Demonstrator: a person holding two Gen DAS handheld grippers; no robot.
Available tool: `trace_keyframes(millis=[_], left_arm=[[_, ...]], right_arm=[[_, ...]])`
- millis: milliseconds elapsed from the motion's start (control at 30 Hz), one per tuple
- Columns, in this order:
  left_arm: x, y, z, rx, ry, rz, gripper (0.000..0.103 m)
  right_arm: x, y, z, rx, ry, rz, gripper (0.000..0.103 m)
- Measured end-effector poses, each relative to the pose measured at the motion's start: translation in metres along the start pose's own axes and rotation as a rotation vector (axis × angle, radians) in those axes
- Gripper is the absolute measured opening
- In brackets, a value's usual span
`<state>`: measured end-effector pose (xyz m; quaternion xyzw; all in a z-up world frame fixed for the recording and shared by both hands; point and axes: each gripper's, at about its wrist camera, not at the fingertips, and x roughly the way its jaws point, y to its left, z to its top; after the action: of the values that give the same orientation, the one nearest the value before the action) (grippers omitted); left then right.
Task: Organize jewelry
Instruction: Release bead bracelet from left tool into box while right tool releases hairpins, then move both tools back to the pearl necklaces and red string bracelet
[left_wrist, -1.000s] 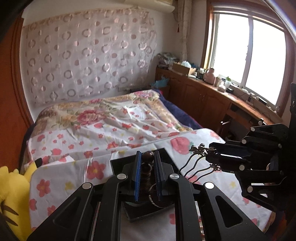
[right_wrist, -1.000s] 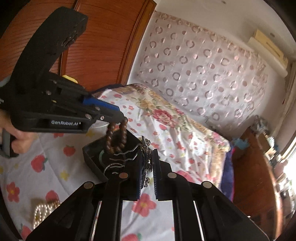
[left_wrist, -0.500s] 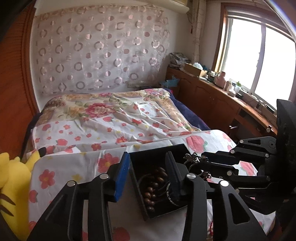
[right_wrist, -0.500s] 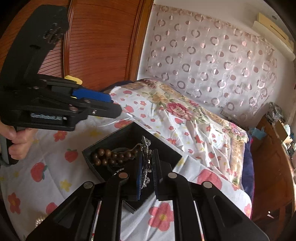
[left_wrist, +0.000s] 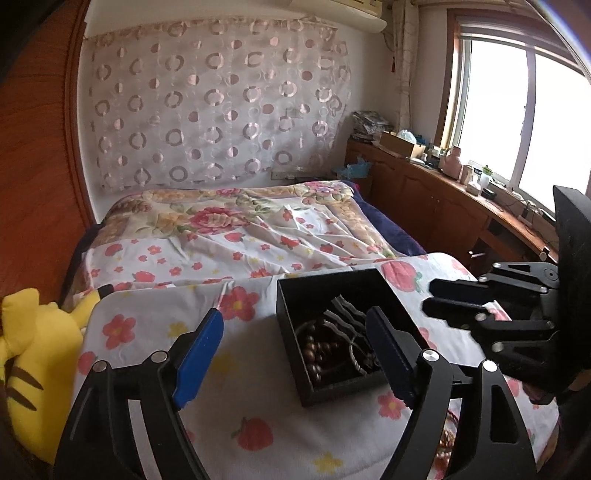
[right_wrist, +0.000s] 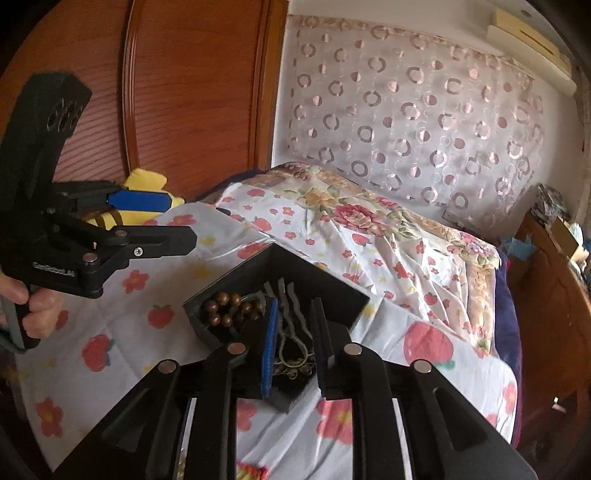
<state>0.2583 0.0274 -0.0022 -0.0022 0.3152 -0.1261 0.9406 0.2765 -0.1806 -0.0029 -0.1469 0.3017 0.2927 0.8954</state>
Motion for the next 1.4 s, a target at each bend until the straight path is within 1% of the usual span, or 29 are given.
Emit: trace_keyframes(millis=[67,100,133,233,333,367,433,533,633,767,967,1000,1033,1100,1133,1167,1233,1400], left_arm=[[-0.006,-0.003,-0.005,0.003,0.001,0.007,0.079],[-0.011,-0.005,-0.008,0.005,-0.001,0.011,0.084],[-0.015,-0.006,-0.011,0.007,-0.005,0.013,0.086],[-0.027,-0.013,-0.022,0.009,-0.013,0.009,0.088],[-0.04,-0.021,-0.038,0.012,-0.01,-0.001,0.088],[-0.045,-0.025,-0.044,0.014,-0.008,-0.002,0.088],[-0.051,-0.029,-0.057,0.018,-0.002,-0.003,0.088],[-0.057,-0.035,-0.075,0.023,0.017,-0.008,0.088],[-0.061,-0.04,-0.093,0.022,0.036,-0.011,0.088],[-0.066,-0.044,-0.114,0.02,0.059,-0.009,0.088],[-0.07,-0.045,-0.136,-0.007,0.092,-0.016,0.088],[-0.071,-0.045,-0.138,-0.007,0.094,-0.015,0.088],[-0.072,-0.046,-0.14,-0.008,0.095,-0.014,0.088],[-0.074,-0.047,-0.143,-0.012,0.096,-0.019,0.088],[-0.075,-0.047,-0.143,-0.014,0.096,-0.019,0.088],[-0.076,-0.047,-0.145,-0.017,0.098,-0.019,0.088],[-0.076,-0.047,-0.146,-0.021,0.102,-0.022,0.088],[-0.074,-0.051,-0.152,-0.02,0.124,-0.037,0.088]], right_arm=[[-0.011,0.001,-0.007,0.014,-0.002,-0.002,0.02],[-0.018,0.002,-0.013,0.022,-0.004,-0.003,0.021],[-0.022,0.003,-0.017,0.027,-0.004,-0.003,0.021],[-0.039,0.012,-0.037,0.041,0.004,-0.007,0.022],[-0.051,0.017,-0.055,0.062,0.014,0.0,0.03],[-0.055,0.019,-0.063,0.071,0.024,0.004,0.036],[-0.059,0.023,-0.076,0.075,0.04,0.001,0.037],[-0.062,0.03,-0.097,0.087,0.077,0.01,0.037],[-0.06,0.036,-0.118,0.112,0.135,0.019,0.037],[-0.053,0.045,-0.138,0.131,0.184,0.031,0.037],[-0.037,0.048,-0.151,0.191,0.233,0.028,0.037],[-0.037,0.049,-0.152,0.196,0.228,0.025,0.036],[-0.037,0.05,-0.152,0.189,0.23,0.018,0.036],[-0.039,0.053,-0.152,0.173,0.236,0.03,0.022],[-0.04,0.056,-0.152,0.155,0.241,0.034,0.018],[-0.041,0.057,-0.152,0.138,0.245,0.025,0.01],[-0.045,0.06,-0.154,0.106,0.252,0.011,0.009],[-0.06,0.05,-0.161,0.099,0.238,-0.036,0.009]])
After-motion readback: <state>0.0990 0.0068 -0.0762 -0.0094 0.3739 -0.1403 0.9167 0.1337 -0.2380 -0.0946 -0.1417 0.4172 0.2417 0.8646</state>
